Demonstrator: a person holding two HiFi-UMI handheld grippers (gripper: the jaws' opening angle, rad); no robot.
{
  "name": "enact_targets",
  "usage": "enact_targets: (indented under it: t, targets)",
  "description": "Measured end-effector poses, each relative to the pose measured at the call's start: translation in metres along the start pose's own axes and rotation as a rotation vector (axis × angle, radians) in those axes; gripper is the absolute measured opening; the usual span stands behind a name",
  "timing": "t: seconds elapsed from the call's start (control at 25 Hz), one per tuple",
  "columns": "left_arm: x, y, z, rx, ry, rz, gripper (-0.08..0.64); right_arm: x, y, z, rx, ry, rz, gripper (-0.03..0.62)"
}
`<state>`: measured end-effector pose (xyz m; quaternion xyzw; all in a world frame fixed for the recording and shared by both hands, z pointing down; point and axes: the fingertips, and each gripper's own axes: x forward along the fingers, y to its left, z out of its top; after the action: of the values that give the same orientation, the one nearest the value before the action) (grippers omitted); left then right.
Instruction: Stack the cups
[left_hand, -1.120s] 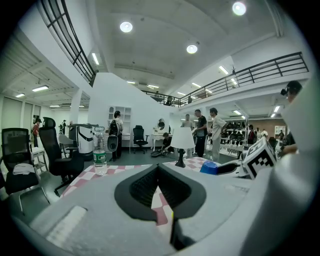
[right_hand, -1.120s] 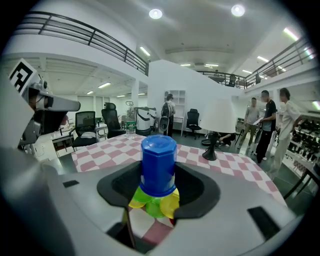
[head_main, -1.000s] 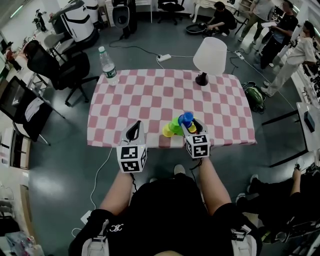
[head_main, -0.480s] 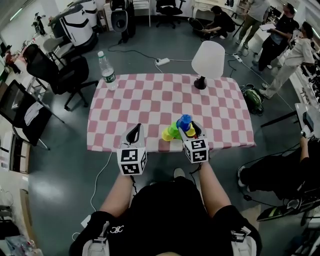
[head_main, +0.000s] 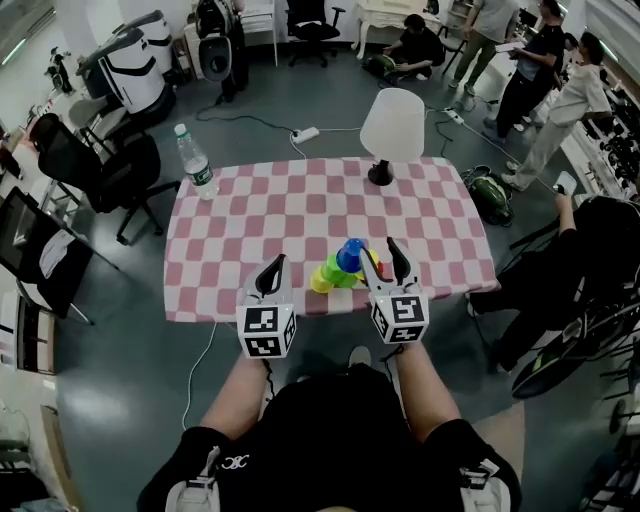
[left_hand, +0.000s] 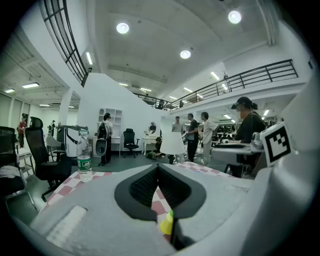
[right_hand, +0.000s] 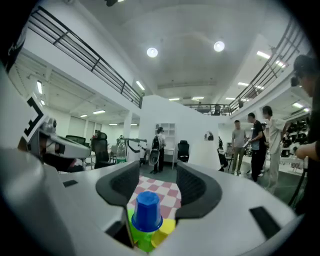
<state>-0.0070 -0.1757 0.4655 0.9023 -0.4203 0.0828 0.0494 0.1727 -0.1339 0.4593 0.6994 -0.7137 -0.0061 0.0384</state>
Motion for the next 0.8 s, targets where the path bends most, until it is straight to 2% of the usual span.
enact_targets:
  t: [0.08,0.2,0.24,0.44,0.8]
  targets:
    - [0.003,-0.006,0.007,0.006,-0.013,-0.016,0.015,-0.008,-0.013,0.02,0.006,-0.058,-0.058,0.198]
    - [0.01,-0.015,0.018,0.017,-0.033,-0.037,0.015,-0.019,-0.037,0.04,0.012,-0.116,-0.171,0.016]
    - [0.012,-0.018,0.022,0.02,-0.039,-0.041,0.015,-0.022,-0.043,0.043,0.015,-0.125,-0.192,0.003]
    - [0.021,-0.035,0.035,0.025,-0.058,-0.053,0.015,-0.032,-0.058,0.042,0.044,-0.128,-0.186,0.003]
    - [0.042,-0.058,0.054,0.037,-0.081,-0.055,0.015,-0.029,-0.085,0.043,0.028,-0.104,-0.164,0.0]
